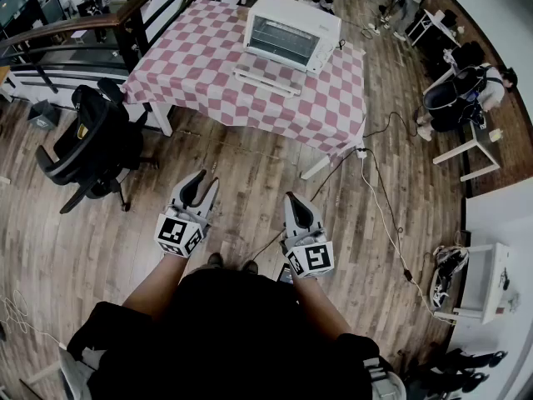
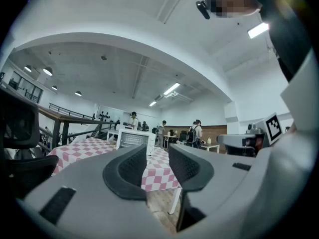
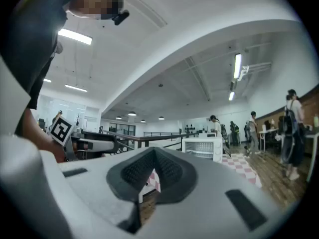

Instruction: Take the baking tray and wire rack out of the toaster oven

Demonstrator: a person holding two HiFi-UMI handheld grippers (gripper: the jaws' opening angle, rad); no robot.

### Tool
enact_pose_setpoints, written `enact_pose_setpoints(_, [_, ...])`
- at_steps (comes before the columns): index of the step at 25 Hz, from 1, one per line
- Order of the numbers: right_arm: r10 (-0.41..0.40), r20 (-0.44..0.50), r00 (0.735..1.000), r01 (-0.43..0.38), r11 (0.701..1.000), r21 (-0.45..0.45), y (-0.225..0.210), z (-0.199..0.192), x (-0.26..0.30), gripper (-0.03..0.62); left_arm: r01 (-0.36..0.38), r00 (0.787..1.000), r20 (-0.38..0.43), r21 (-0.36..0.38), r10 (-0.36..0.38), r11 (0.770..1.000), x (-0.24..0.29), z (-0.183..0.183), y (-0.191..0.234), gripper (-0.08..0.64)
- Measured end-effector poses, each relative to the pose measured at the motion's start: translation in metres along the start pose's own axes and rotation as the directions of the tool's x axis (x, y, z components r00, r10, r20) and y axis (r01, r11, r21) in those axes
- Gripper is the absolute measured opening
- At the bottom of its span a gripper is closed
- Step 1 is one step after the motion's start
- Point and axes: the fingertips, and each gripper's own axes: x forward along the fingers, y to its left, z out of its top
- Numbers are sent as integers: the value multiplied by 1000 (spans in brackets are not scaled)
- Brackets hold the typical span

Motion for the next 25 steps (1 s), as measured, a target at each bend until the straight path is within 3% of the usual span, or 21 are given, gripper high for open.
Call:
enact_pose_setpoints(4, [0, -57, 998, 0, 1000, 0, -23, -15, -16, 3, -24, 1000, -4, -8, 24, 1000, 3, -3, -20, 120])
enact_pose_setpoints(11, [3, -71, 997, 0, 999, 42, -38, -22, -43, 3, -21, 999, -24, -5, 21, 1000, -3, -8, -47, 120])
enact_pose_setpoints(16, [28, -20, 999, -28, 1000, 5, -47, -1, -61, 3, -9, 1000, -13, -5, 9, 1000, -2, -4, -67, 120])
enact_pose_setpoints(25, [8, -17, 1000, -8, 1000, 0, -79, 0, -92, 3, -7, 1000, -22, -6, 6, 1000, 0, -12, -93, 115])
